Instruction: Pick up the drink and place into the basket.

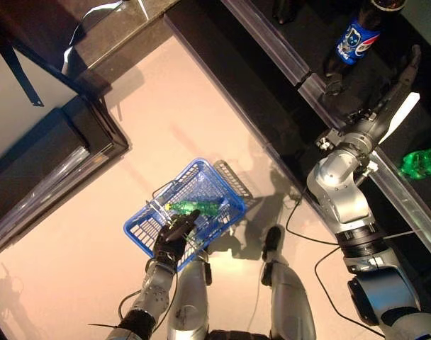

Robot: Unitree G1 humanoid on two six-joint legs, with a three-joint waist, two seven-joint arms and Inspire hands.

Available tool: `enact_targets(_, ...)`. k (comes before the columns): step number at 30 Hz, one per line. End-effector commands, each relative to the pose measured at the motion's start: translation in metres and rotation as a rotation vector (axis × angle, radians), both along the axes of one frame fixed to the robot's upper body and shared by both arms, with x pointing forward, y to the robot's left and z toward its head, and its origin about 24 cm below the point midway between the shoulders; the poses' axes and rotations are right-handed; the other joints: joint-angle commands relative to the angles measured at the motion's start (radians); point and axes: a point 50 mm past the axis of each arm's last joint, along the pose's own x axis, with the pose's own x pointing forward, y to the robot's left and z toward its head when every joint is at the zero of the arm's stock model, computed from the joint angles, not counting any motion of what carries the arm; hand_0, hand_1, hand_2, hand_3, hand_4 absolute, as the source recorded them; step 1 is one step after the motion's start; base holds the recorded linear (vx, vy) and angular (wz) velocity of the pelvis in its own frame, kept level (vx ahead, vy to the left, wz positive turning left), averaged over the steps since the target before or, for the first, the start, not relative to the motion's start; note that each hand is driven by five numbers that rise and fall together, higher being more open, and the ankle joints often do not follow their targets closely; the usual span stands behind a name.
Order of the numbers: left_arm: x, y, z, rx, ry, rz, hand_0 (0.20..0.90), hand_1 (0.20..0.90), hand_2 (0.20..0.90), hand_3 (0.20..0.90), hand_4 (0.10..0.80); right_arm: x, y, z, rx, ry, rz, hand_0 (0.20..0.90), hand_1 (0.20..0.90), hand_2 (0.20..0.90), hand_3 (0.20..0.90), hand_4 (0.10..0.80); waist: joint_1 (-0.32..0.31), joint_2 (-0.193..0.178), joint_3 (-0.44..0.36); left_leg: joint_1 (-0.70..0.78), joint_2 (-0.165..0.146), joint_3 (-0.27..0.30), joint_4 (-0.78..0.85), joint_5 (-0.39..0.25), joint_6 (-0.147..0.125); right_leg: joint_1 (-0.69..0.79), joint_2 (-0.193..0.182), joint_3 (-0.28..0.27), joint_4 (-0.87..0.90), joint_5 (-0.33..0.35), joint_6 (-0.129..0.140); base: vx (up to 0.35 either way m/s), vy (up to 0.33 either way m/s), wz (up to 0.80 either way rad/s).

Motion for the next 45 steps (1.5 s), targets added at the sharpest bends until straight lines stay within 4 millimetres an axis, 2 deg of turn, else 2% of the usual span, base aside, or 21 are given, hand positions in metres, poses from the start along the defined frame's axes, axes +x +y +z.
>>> enact_targets(1, 0.002, -0.003, 0.037, -0.034, -0.244, -0.044, 0.300, 0.300, 0.300, 0.200, 0.100, -0.016, -0.010, 0.075, -0.022, -0.290, 0.001, 0.900, 0.900, 0.900, 0.900, 0.800, 0.009, 0.000, -0.017, -0.122, -0.042, -0.064, 0.123, 0.038, 0.039, 0.029, 0.014, -0.021, 0.094, -0.108, -0.049, 0.008, -0.004, 0.04)
enact_targets(28, 0.009, 0.003, 0.058, -0.034, -0.293, -0.094, 0.300, 0.300, 0.300, 0.200, 0.100, -0.001, -0.038, 0.142, 0.110, -0.339, 0.028, 0.900, 0.900, 0.900, 0.900, 0.800, 0.060, 0.010, -0.017, -0.218, -0.076, -0.092, 0.146, 0.002, 0.067, -0.107, 0.000, -0.034, 0.176, -0.125, -0.048, 0.005, -0.004, 0.01)
enact_targets(38, 0.009, 0.008, 0.067, -0.038, -0.311, -0.100, 0.300, 0.300, 0.300, 0.200, 0.100, -0.005, -0.044, 0.173, 0.108, -0.389, 0.024, 0.900, 0.900, 0.900, 0.900, 0.800, 0.085, 0.016, -0.017, -0.244, -0.088, -0.108, 0.143, -0.003, 0.073, -0.147, -0.007, -0.046, 0.202, -0.133, -0.043, 0.003, -0.008, 0.02)
enact_targets(45, 0.006, 0.012, 0.069, -0.027, -0.315, -0.123, 0.300, 0.300, 0.300, 0.200, 0.100, -0.006, -0.049, 0.186, 0.112, -0.407, 0.051, 0.900, 0.900, 0.900, 0.900, 0.800, 0.100, 0.010, -0.017, -0.253, -0.092, -0.118, 0.131, 0.001, 0.075, -0.157, -0.001, -0.060, 0.203, -0.134, -0.044, 0.001, -0.034, 0.01)
